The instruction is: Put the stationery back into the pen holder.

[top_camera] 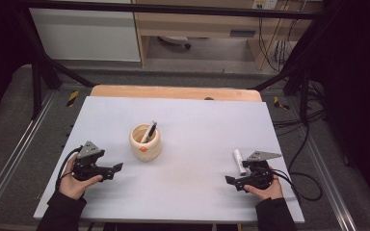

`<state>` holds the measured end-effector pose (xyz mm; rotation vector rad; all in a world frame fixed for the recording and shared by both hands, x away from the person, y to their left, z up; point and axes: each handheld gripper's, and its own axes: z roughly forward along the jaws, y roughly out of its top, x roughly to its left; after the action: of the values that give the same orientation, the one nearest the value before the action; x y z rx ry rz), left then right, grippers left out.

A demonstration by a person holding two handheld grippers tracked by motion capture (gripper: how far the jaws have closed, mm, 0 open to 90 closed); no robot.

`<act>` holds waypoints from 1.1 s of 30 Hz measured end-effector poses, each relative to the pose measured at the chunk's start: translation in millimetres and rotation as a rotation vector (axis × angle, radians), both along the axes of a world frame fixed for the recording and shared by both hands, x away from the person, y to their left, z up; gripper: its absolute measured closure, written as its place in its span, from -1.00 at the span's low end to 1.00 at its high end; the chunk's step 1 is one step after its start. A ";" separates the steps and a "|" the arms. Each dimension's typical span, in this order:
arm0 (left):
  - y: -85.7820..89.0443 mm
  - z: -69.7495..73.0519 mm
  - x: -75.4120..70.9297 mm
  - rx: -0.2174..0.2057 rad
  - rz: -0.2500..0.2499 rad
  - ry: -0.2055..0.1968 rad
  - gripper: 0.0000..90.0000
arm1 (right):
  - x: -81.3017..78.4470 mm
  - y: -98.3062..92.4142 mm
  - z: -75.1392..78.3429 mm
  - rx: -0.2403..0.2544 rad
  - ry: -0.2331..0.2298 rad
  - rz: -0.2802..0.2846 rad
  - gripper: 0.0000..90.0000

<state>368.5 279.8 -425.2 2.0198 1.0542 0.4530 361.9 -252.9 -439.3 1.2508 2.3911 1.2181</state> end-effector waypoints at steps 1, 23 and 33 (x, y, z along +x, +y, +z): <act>0.8 -1.1 -1.1 0.005 -0.005 0.002 -0.81 | 0.1 -0.3 0.2 -0.001 -0.001 -0.001 -0.98; 8.1 -17.6 -10.8 0.020 -0.018 0.026 -0.82 | 14.1 -0.4 19.8 -0.097 0.034 -0.081 -0.88; 6.7 -23.0 -9.6 0.030 -0.028 0.045 -0.82 | 43.0 -2.4 30.9 -0.165 0.113 -0.133 -0.79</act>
<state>358.9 286.4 -448.1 2.0775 1.0501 0.4127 404.9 -255.3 -408.5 1.4333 2.3838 0.9152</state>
